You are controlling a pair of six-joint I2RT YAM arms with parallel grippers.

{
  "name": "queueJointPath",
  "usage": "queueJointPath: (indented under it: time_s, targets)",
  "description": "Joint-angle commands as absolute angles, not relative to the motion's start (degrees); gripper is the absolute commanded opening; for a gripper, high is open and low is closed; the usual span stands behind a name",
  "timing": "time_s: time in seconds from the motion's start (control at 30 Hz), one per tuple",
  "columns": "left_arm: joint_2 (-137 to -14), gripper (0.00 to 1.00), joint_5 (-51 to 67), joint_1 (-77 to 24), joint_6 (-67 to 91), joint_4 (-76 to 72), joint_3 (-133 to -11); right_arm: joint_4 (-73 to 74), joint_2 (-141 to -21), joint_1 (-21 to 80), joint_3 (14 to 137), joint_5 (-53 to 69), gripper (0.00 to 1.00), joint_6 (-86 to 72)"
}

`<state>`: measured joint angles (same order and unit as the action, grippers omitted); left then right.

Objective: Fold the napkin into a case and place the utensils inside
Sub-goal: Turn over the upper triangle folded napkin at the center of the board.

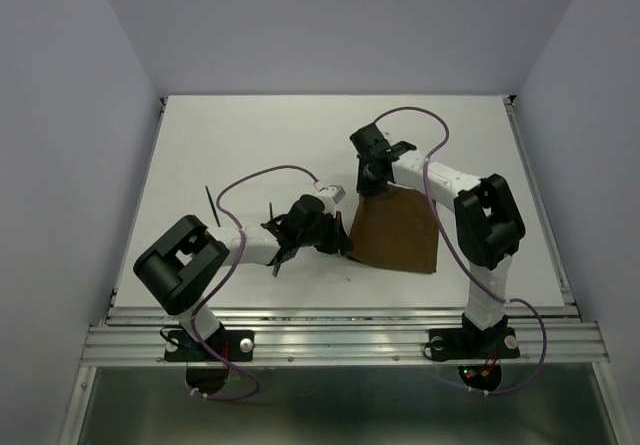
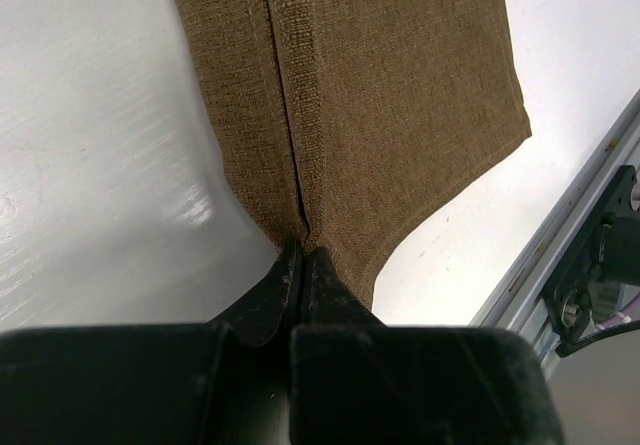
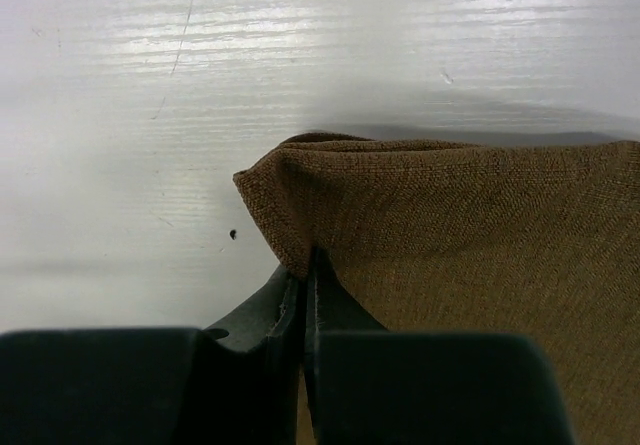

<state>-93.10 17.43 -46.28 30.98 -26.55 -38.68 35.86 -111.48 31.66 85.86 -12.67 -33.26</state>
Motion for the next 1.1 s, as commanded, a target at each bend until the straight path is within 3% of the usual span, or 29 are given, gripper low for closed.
queueJointPath:
  time_s: [0.0,0.1,0.17,0.2,0.27,0.33,0.53,0.9,1.03,1.07]
  targets:
    - [-92.4,0.0,21.0,-47.6,31.3,-20.3,-35.9,26.7,-113.4,31.2,89.5,-15.5,0.01,-33.3]
    - [-92.1,0.02,20.3,-47.6,31.7,-20.0,-35.7,26.6,-114.6,31.8,90.3,-14.7,0.1,-33.7]
    - [-91.9,0.35,19.7,-47.6,32.0,-19.1,-35.6,26.3,-115.5,32.3,90.7,-13.5,0.21,-33.8]
    - [-91.3,0.63,19.3,-47.6,32.0,-18.8,-35.4,26.0,-115.7,32.3,91.1,-12.5,0.3,-34.0]
    - [-90.3,0.83,18.5,-47.5,32.1,-17.8,-35.2,25.7,-116.1,32.9,91.4,-11.3,0.39,-34.1]
    - [-88.1,0.89,17.8,-47.5,32.1,-16.4,-35.1,25.1,-116.3,32.9,92.1,-9.2,0.5,-34.5]
    - [-80.5,0.9,15.1,-46.8,32.2,-10.6,-35.6,23.8,-114.9,32.9,93.1,-4.7,0.57,-35.2]
    - [-75.1,0.84,12.7,-42.2,30.8,-2.6,-43.3,23.4,-105.7,30.5,85.4,-9.5,0.55,-35.6]
    - [-77.7,0.66,13.6,-40.2,32.2,-2.8,-48.1,23.6,-102.7,28.6,82.0,-10.2,0.53,-35.3]
    - [-79.5,0.55,14.1,-39.4,32.7,-3.2,-50.0,23.9,-102.4,28.6,81.3,-10.1,0.52,-35.1]
